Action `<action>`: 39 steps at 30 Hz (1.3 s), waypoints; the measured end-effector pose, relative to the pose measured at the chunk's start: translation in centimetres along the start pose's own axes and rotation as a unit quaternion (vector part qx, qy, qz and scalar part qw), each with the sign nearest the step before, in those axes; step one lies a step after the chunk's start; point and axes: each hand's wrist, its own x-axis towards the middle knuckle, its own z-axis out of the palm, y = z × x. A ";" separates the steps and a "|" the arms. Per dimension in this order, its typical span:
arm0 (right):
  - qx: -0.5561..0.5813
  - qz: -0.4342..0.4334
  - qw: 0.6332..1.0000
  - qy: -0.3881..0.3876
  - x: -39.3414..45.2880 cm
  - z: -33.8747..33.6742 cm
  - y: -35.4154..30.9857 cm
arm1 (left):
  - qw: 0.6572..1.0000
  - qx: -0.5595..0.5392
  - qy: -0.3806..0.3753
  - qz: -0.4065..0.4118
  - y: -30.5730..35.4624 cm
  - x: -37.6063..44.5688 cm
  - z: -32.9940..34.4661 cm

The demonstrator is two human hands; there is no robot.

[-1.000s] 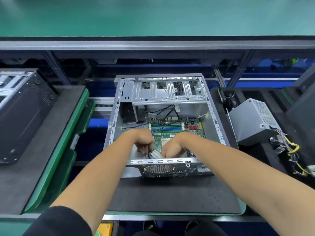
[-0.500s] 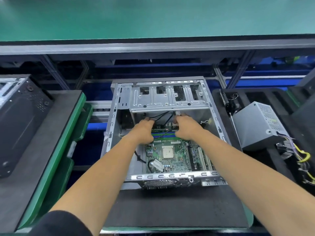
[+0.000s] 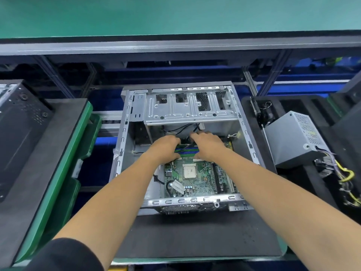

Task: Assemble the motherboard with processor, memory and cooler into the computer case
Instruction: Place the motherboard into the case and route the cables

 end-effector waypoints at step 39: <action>0.073 -0.057 0.913 -0.397 -8.3 -2.0 -2.6 | 0.916 -0.046 -0.391 0.078 7.1 -5.9 -1.8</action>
